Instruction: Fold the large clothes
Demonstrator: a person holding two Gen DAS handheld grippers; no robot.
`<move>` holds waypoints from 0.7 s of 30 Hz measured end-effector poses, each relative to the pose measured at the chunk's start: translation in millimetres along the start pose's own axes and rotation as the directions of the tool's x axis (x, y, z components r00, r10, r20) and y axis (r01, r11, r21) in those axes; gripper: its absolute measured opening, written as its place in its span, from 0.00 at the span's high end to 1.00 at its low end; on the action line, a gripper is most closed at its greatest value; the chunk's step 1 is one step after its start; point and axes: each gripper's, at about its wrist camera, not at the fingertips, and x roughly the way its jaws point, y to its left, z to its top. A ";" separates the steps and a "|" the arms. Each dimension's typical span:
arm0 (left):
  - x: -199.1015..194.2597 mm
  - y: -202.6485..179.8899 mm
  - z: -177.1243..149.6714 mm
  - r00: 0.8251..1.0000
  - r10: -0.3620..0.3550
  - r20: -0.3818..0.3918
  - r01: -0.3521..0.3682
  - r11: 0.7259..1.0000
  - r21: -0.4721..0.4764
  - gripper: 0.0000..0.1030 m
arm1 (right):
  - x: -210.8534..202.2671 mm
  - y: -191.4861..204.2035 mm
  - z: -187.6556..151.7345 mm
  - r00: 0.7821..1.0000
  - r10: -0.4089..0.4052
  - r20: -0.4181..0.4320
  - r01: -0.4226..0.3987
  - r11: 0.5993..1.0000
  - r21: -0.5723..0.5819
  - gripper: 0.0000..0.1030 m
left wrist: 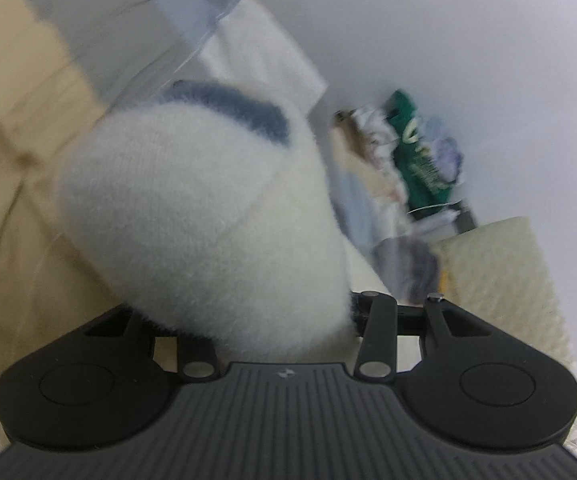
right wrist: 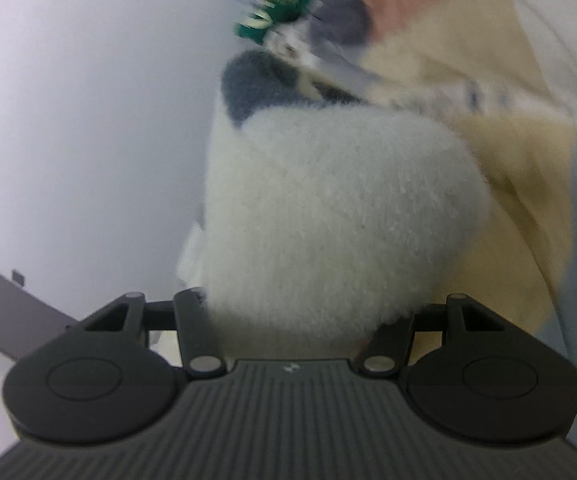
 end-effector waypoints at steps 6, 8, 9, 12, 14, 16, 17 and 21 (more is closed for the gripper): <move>5.2 32.0 -16.2 0.999 -0.048 0.006 0.048 0.999 -0.011 0.48 | 8.2 -38.4 -17.9 0.998 0.066 0.025 -0.067 0.996 0.060 0.38; 12.8 38.2 -14.8 0.998 -0.061 0.013 0.061 0.998 -0.025 0.45 | 9.3 -41.9 -21.3 0.996 0.080 0.039 -0.082 0.995 0.049 0.37; 14.4 43.1 -15.9 0.998 -0.066 0.014 0.066 0.997 -0.035 0.42 | 10.5 -42.1 -22.3 0.996 0.079 0.043 -0.080 0.996 0.038 0.37; 14.9 48.0 -20.8 0.997 -0.073 0.007 0.074 0.996 -0.053 0.39 | 9.5 -39.3 -21.8 0.996 0.068 0.051 -0.069 0.997 0.018 0.36; 14.0 47.7 -21.0 0.997 -0.077 0.002 0.077 0.995 -0.057 0.37 | 11.2 -36.0 -22.1 0.997 0.062 0.045 -0.064 0.998 0.030 0.36; 14.5 45.5 -21.0 0.997 -0.078 -0.009 0.077 0.995 -0.058 0.31 | 10.4 -34.8 -22.5 0.997 0.058 0.047 -0.060 0.998 0.034 0.36; 15.1 46.1 -21.6 0.997 -0.075 -0.021 0.074 0.995 -0.064 0.25 | 9.0 -34.4 -22.7 0.997 0.054 0.049 -0.056 0.998 0.038 0.36; 7.7 46.6 -24.1 0.996 -0.080 -0.040 0.077 0.995 -0.067 0.21 | 2.7 -36.0 -26.3 0.998 0.034 0.049 -0.038 0.996 0.082 0.36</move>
